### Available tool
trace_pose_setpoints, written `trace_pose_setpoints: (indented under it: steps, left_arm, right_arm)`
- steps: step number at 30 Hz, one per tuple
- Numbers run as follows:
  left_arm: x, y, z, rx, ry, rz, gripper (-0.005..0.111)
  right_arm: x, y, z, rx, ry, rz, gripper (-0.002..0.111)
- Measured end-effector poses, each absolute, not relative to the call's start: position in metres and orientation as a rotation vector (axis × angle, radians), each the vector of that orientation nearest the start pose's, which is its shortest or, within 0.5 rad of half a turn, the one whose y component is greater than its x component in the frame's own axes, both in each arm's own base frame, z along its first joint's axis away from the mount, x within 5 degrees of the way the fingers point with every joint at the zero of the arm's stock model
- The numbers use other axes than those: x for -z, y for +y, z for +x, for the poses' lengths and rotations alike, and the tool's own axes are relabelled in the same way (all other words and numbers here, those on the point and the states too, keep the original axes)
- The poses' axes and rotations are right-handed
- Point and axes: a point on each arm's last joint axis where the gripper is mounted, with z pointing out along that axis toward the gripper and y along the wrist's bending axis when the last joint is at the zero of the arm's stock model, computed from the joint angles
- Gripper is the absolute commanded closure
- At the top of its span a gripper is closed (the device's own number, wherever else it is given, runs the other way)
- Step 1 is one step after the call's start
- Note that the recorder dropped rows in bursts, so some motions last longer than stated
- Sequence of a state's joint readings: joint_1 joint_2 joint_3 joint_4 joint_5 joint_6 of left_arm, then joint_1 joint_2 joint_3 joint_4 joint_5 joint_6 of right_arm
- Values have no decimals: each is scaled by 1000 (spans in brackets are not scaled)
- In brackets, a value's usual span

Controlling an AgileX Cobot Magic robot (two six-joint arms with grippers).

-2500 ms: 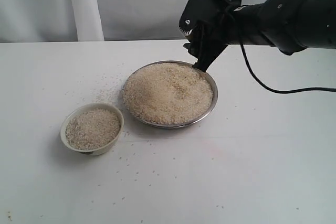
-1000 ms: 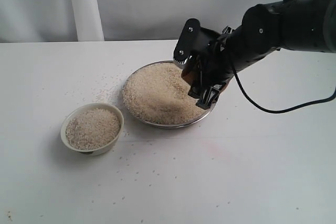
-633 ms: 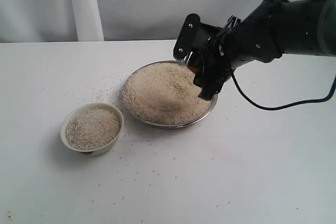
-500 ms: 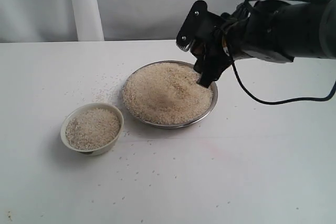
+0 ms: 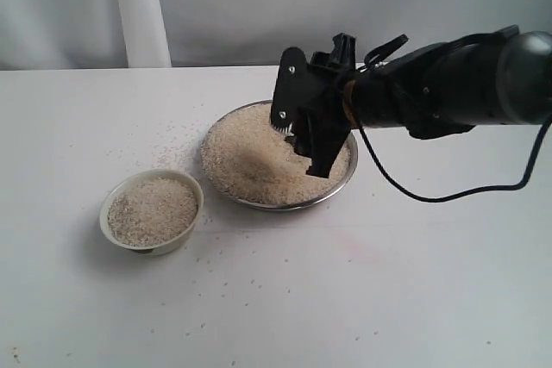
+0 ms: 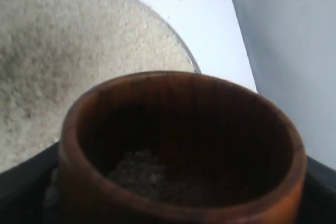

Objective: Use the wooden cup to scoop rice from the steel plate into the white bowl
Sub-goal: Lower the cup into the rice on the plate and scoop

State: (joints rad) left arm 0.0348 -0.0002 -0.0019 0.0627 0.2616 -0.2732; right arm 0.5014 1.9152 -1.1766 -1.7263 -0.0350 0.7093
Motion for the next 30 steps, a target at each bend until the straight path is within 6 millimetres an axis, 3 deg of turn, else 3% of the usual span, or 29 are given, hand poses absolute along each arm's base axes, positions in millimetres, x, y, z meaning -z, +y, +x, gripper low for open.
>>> trace_pose_setpoints:
  steps: [4, 9, 15, 19, 25, 30]
  left_arm:
    - [-190, 3, 55, 116, 1729, -227, 107]
    - [-190, 3, 55, 116, 1729, -227, 107]
    - [-190, 3, 55, 116, 1729, -227, 107]
    - [-190, 3, 55, 116, 1729, -227, 107]
    - [-190, 3, 55, 116, 1729, -227, 107]
    - [-190, 3, 55, 116, 1729, -227, 107]
  right_arm:
    - [-174, 194, 377, 481, 1597, -1608, 108]
    - [-187, 193, 388, 618, 1507, -1645, 108]
    - [-199, 206, 393, 741, 1373, -1718, 108]
    - [-188, 215, 403, 870, 1330, -1772, 108]
    - [-152, 224, 418, 990, 1322, -1855, 108]
    - [-141, 232, 420, 1028, 1271, -1933, 108]
